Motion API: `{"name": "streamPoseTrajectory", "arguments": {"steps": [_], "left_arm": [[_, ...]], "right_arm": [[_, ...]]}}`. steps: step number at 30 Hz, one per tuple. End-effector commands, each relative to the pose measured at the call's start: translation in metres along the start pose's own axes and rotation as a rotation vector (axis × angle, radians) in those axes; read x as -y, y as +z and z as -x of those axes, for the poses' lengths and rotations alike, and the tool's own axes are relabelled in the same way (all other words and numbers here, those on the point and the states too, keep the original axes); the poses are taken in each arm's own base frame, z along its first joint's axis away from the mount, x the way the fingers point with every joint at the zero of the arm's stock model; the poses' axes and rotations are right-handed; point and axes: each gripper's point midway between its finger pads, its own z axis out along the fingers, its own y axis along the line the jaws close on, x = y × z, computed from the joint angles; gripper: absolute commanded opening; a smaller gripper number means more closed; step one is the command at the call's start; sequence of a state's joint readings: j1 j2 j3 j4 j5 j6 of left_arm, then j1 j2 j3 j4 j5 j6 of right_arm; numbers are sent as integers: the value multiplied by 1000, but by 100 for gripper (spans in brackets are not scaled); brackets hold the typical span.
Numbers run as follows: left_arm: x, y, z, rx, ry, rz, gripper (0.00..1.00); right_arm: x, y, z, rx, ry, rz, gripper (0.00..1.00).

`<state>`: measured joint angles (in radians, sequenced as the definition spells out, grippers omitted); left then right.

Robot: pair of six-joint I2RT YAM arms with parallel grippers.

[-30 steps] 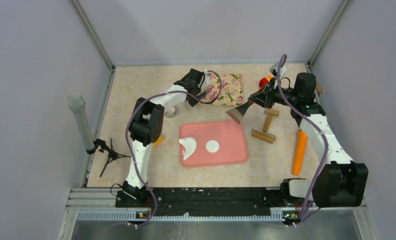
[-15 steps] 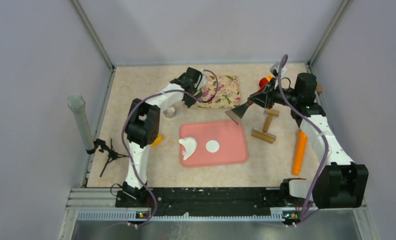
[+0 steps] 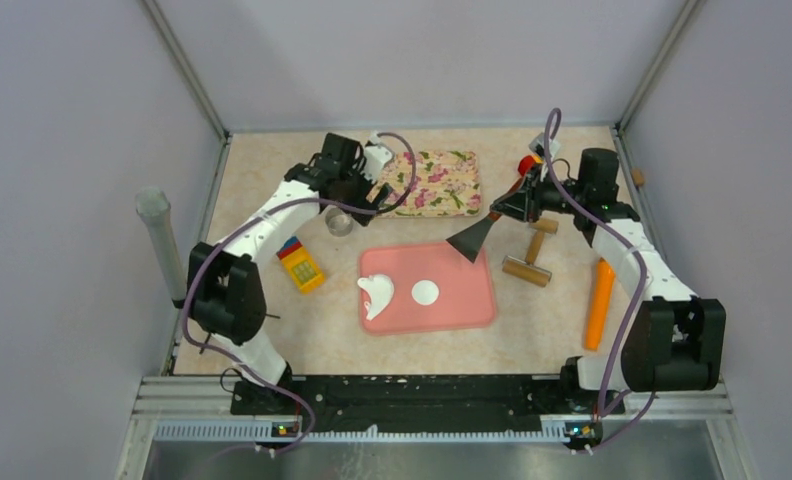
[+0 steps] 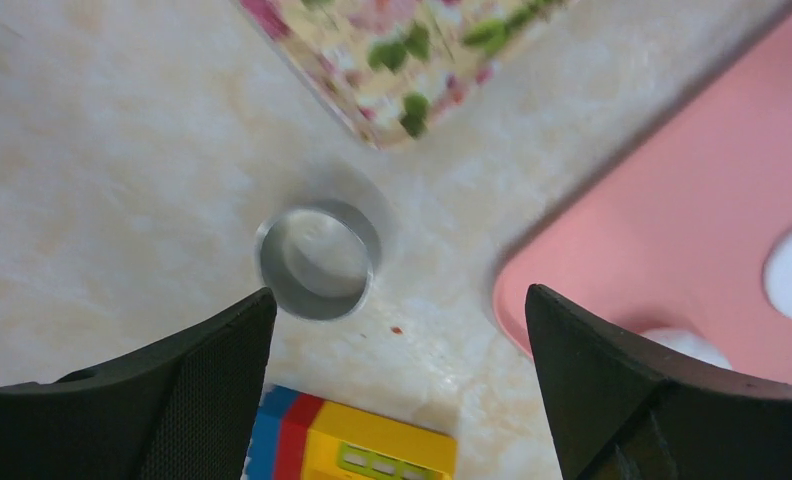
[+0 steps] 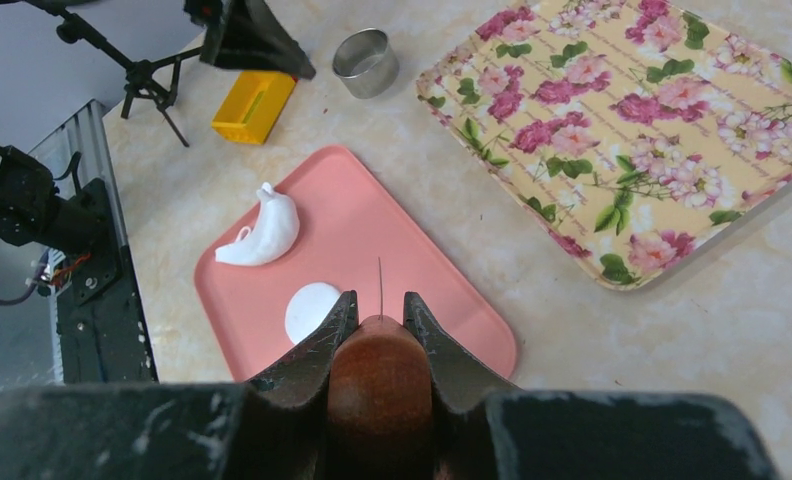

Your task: Roll out the dumpling wrappers from the dough

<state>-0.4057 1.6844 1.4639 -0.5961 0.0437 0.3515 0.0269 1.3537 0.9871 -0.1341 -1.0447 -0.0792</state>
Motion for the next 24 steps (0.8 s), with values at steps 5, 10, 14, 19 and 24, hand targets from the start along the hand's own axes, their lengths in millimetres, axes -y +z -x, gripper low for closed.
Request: {"name": "streamPoseTrajectory", "arguments": {"steps": [5, 10, 14, 19, 24], "left_arm": [[58, 23, -104, -235, -229, -312, 87], [70, 32, -117, -253, -252, -357, 81], [78, 39, -120, -268, -273, -401, 74], [78, 53, -128, -313, -290, -398, 62], [72, 67, -133, -337, -291, -366, 45]], "right_arm": [[-6, 1, 9, 15, -81, 30, 0], [-6, 1, 7, 12, -80, 31, 0], [-5, 2, 6, 9, -80, 30, 0], [-3, 5, -1, -1, -70, 46, 0], [-5, 13, -11, -9, -57, 98, 0]]}}
